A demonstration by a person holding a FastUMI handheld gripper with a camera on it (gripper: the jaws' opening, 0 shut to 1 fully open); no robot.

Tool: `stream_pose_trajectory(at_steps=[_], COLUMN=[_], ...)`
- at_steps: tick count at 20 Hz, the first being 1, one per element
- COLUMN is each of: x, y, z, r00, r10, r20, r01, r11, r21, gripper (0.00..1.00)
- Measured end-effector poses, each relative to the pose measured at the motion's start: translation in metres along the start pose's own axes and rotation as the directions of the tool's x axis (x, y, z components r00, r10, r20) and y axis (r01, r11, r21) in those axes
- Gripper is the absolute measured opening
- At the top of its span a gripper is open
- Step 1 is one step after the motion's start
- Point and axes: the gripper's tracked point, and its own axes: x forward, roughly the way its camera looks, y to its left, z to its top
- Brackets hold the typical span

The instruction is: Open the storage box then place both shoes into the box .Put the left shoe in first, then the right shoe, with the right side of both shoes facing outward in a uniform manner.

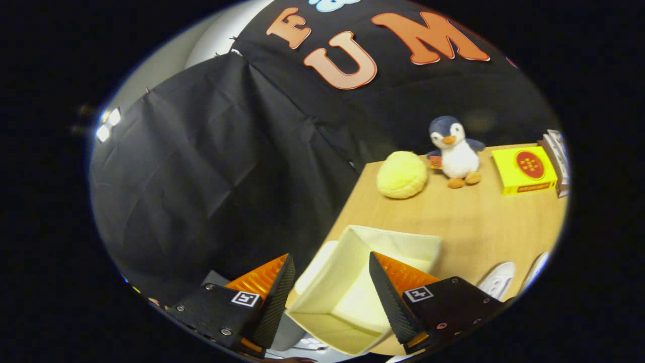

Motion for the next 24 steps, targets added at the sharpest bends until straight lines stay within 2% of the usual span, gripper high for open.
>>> stream_pose_trajectory(at_steps=[5,8,12,20,23,24], x=[-0.043,-0.065,-0.093,-0.110,-0.102,-0.097], y=[-0.090,-0.154,-0.208,-0.266,-0.281,-0.280], z=[-0.024,-0.059,-0.104,-0.179,-0.194,-0.198], r00=[0.988,0.958,0.918,0.848,0.837,0.842], r10=[-0.154,-0.280,-0.374,-0.477,-0.490,-0.478], r20=[-0.009,-0.059,-0.130,-0.230,-0.245,-0.249], r01=[0.154,0.280,0.374,0.468,0.474,0.465], r11=[0.988,0.960,0.927,0.878,0.872,0.878], r21=[0.022,-0.013,-0.029,-0.099,-0.123,-0.113], gripper=[0.89,0.89,0.90,0.90,0.85,0.81])
